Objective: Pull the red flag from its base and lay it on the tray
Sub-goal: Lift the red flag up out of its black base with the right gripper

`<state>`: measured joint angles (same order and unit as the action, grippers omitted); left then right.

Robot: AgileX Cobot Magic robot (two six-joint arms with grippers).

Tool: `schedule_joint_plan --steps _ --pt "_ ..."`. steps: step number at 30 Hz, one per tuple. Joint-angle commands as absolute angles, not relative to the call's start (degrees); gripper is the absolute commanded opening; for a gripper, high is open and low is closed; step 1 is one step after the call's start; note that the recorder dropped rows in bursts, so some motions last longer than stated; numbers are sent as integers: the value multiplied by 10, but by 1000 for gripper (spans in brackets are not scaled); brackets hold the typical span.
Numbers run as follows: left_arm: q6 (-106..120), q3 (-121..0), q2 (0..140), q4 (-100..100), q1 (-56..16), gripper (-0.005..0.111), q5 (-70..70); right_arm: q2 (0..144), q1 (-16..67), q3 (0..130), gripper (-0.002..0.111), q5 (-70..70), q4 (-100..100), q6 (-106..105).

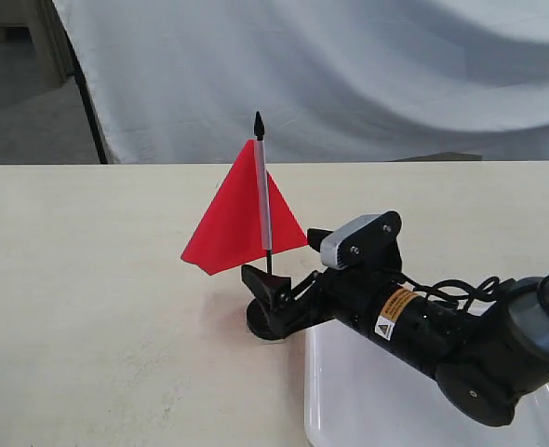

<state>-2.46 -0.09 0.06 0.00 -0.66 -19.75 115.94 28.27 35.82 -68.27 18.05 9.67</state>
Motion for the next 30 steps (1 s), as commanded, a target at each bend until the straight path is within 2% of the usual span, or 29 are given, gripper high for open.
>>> schedule_joint_plan --steps 1,5,16,18,20,23,30 --pt "-24 0 0 0 -10 0 -196 1167 293 380 80 -663 187 91" --pt "-24 0 0 0 -10 0 -196 1184 302 421 69 -615 186 87" --pt "-24 0 0 0 -10 0 -196 1196 302 447 66 -585 185 84" --pt "-24 0 0 0 -10 0 -196 1196 302 447 48 -586 204 74" --pt "-24 0 0 0 -10 0 -196 1195 302 447 6 -585 236 74" --pt "-24 0 0 0 -10 0 -196 1190 302 447 -1 -590 240 95" --pt "-24 0 0 0 -10 0 -196 1113 302 425 -1 -595 232 157"
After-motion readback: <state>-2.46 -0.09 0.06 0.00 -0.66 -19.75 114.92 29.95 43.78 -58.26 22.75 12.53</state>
